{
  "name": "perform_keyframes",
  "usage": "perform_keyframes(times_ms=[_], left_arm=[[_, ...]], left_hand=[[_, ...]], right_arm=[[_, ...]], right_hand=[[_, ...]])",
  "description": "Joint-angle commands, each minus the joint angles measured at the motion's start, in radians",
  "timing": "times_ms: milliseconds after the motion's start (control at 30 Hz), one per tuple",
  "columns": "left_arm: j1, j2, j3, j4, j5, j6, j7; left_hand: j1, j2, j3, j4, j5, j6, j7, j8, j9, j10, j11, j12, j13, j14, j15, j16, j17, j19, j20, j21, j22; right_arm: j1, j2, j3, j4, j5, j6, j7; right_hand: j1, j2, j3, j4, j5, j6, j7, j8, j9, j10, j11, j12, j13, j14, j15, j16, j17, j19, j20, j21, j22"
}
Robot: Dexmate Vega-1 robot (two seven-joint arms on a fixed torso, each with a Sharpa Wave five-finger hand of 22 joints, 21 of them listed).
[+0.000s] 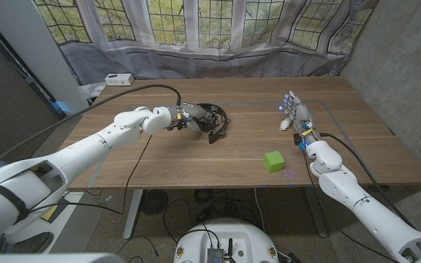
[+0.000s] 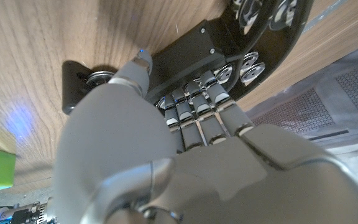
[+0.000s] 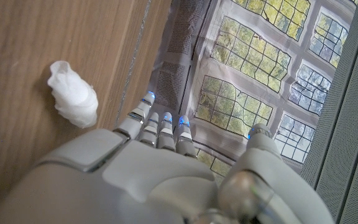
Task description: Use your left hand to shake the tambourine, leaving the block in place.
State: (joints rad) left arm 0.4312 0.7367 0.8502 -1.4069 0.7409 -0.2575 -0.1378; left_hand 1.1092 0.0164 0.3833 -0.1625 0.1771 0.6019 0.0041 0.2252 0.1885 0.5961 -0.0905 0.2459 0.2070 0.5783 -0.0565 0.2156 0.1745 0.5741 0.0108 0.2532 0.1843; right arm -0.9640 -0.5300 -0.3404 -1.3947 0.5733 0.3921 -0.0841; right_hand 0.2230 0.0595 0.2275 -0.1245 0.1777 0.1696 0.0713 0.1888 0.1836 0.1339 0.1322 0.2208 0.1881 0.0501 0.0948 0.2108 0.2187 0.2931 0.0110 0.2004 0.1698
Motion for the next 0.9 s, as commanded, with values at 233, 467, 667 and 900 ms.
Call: perform_keyframes(times_ms=[233,467,667,900], left_arm=[[0.016,-0.013,0.015,0.031,0.015,0.009,0.102],[0.020,0.001,0.008,0.013,0.019,0.032,0.102],[0.020,0.004,0.004,0.018,0.016,0.039,0.109],[0.012,-0.004,0.009,0.044,0.009,0.033,0.118]], left_hand=[[0.028,0.009,-0.018,0.004,0.000,0.034,0.004,0.007,0.005,0.037,0.000,0.012,0.004,0.034,-0.036,0.012,0.007,0.035,0.004,0.014,0.002],[0.030,0.015,-0.032,0.008,-0.002,0.063,0.001,0.011,0.005,0.060,-0.005,0.015,0.004,0.073,-0.047,0.024,0.009,0.067,0.003,0.027,0.006],[0.027,0.024,-0.037,0.015,-0.001,0.111,-0.001,0.020,0.006,0.108,-0.008,0.026,0.004,0.125,-0.055,0.030,0.005,0.095,0.000,0.041,0.010],[0.024,0.019,-0.040,0.014,-0.001,0.118,-0.003,0.019,0.006,0.112,-0.016,0.025,0.004,0.130,-0.057,0.023,0.001,0.098,0.000,0.043,0.011]], right_arm=[[-0.022,-0.016,0.006,-0.029,0.000,-0.021,-0.012],[-0.013,-0.012,-0.002,-0.025,-0.001,-0.030,-0.009],[-0.012,-0.011,-0.004,-0.028,-0.002,-0.042,-0.016],[-0.006,-0.008,-0.007,-0.024,-0.001,-0.049,-0.017]], right_hand=[[0.011,0.001,-0.001,-0.005,0.002,0.008,-0.008,0.002,0.002,0.007,0.001,-0.005,0.004,0.004,0.002,0.001,0.002,0.010,0.004,-0.001,0.004],[0.012,0.003,-0.001,-0.005,0.002,0.007,-0.008,0.002,0.002,0.007,0.002,-0.006,0.004,0.004,0.001,0.001,0.002,0.010,0.004,-0.002,0.004],[0.013,0.004,-0.001,-0.006,0.002,0.007,-0.008,0.002,0.002,0.007,0.001,-0.006,0.004,0.004,0.002,0.000,0.002,0.010,0.003,-0.002,0.004],[0.013,0.004,-0.001,-0.005,0.002,0.006,-0.009,0.001,0.002,0.007,0.002,-0.006,0.005,0.003,0.002,0.000,0.002,0.010,0.003,-0.002,0.004]])
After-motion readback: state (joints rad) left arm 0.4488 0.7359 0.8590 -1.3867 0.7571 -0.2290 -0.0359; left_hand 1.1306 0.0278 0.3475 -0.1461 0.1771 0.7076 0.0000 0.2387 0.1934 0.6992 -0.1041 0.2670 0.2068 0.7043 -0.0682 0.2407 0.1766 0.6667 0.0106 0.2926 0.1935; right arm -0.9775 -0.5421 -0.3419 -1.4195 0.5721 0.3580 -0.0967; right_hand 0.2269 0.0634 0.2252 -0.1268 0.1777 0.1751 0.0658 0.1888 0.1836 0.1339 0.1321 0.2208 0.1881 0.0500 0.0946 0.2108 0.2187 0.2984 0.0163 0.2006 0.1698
